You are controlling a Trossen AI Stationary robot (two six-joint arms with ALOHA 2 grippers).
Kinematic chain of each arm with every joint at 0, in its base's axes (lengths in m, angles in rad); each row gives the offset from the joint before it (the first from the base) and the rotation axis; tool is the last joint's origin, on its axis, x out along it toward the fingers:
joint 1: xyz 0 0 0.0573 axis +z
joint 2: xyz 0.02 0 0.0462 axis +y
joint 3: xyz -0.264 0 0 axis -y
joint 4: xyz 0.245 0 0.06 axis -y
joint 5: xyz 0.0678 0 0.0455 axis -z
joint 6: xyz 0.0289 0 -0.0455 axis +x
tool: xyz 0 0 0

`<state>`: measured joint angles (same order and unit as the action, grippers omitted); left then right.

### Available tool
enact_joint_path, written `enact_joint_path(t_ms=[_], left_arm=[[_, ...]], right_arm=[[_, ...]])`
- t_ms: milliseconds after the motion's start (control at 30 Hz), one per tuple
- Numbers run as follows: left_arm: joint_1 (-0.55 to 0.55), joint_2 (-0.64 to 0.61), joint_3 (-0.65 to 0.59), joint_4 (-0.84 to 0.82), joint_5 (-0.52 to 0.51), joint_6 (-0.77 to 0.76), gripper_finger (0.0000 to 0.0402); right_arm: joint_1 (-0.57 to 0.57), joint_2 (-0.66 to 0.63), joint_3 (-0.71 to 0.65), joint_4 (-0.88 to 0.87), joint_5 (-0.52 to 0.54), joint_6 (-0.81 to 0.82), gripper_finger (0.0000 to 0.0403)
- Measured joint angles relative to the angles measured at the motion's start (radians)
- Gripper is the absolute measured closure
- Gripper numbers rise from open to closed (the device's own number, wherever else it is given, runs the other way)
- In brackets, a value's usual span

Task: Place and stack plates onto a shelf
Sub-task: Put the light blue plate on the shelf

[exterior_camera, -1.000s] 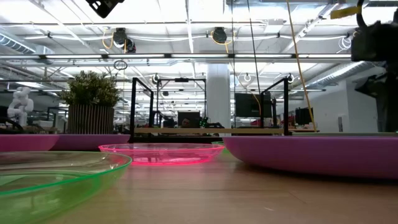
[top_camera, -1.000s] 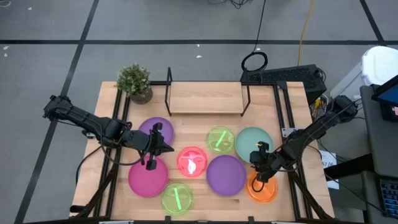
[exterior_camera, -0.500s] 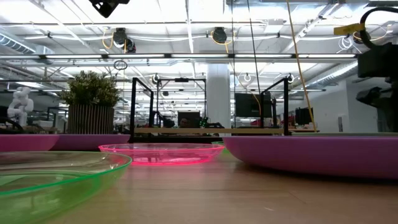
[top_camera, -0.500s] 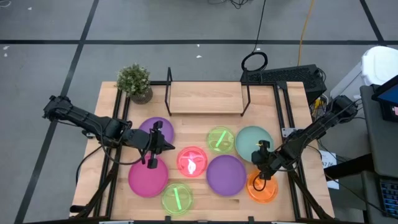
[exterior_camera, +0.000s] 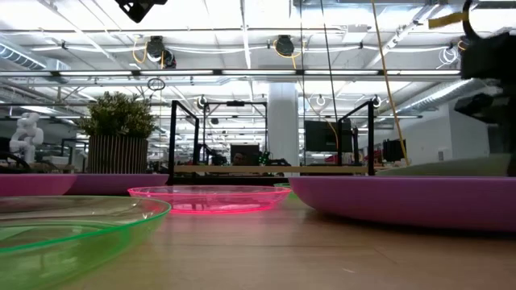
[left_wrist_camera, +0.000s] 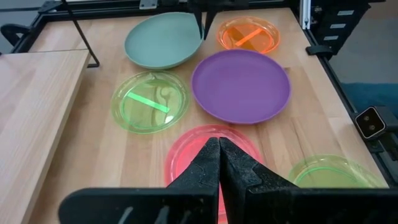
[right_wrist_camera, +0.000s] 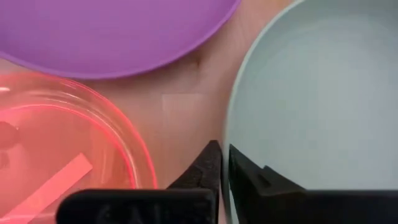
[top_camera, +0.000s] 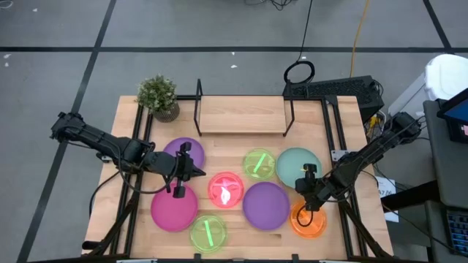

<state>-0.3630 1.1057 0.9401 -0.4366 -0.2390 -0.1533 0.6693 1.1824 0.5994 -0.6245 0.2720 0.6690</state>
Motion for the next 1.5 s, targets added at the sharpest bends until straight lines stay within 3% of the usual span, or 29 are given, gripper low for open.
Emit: enact_joint_path(t_ms=[867,1500], left_arm=[[0.000,0.007,-0.001,0.027,-0.003,-0.017,0.0400],[0.007,0.007,-0.001,0.037,-0.156,-0.060,0.0400]], right_arm=[[0.000,0.000,0.345,-0.432,0.180,0.015,0.0402],[-0.014,0.000,0.488,-0.609,0.286,-0.174,0.0403]])
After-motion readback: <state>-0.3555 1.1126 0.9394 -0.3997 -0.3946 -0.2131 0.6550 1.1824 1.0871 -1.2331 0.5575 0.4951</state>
